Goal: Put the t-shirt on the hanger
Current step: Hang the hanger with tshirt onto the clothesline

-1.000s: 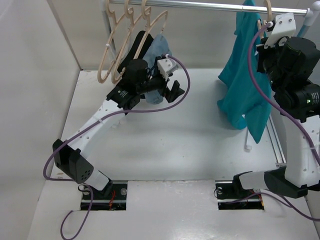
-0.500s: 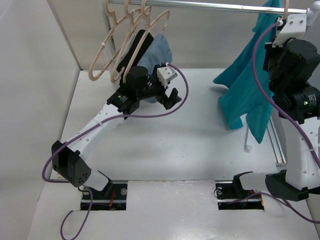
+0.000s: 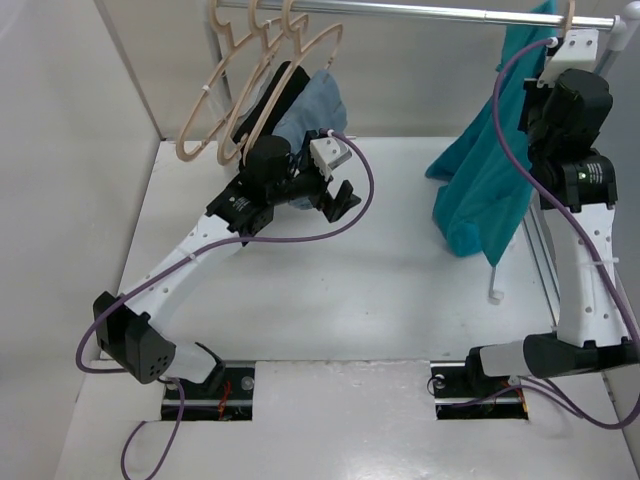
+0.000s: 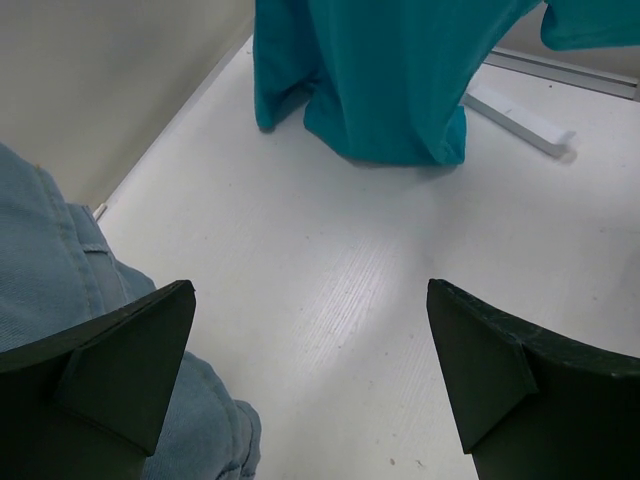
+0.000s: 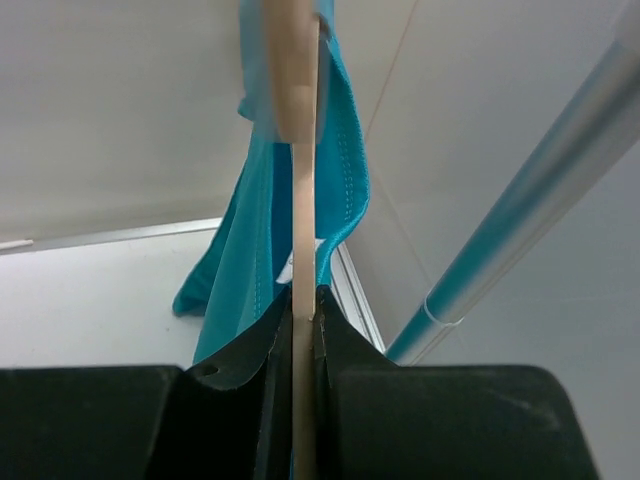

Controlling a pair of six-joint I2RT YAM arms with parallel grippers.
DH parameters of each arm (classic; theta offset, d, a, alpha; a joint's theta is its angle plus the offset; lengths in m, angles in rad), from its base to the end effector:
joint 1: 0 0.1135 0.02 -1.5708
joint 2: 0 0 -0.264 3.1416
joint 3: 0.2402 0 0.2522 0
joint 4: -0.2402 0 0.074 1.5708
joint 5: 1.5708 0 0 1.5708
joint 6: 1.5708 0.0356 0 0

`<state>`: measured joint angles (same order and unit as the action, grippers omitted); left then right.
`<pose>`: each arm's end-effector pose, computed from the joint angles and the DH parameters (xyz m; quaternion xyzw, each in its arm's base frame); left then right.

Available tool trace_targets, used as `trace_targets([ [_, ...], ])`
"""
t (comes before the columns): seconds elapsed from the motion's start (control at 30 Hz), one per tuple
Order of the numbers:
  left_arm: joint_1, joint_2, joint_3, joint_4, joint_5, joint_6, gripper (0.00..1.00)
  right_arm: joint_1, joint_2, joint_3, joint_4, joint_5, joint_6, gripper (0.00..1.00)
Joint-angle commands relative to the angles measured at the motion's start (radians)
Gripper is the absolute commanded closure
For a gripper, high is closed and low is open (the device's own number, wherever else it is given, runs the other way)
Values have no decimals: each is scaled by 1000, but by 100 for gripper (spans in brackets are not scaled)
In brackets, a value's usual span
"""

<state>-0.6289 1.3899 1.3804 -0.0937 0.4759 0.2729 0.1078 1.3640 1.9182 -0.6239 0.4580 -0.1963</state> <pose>0.2517 -0.2033 0.4200 0.4566 0.5808 -0.2875 0.6095 0.2484 0.0111 0.5444 0.0452 0.7275 -0.1952 0.6562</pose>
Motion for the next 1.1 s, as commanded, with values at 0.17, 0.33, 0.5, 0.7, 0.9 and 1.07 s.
trace_targets([
  [0.17, -5, -42, -12, 46, -20, 15, 0, -68, -46, -182, 174, -198, 55, 100],
  [0.33, -5, -42, -12, 46, -20, 15, 0, -68, -130, -297, 213, -220, 64, 78],
  [0.5, -5, -32, -12, 37, -20, 15, 0, -68, -204, -298, 187, -199, 28, 0],
  [0.7, -5, -32, -21, 37, -10, 25, 0, -59, -265, -219, 44, -199, -49, 0],
  [0.9, -5, -23, -21, 17, -10, 34, 0, 19, -370, -197, -19, -139, -100, 0],
  [1.07, -5, -23, -40, 17, -26, 22, 0, 52, -506, -240, -28, -105, -150, 0],
])
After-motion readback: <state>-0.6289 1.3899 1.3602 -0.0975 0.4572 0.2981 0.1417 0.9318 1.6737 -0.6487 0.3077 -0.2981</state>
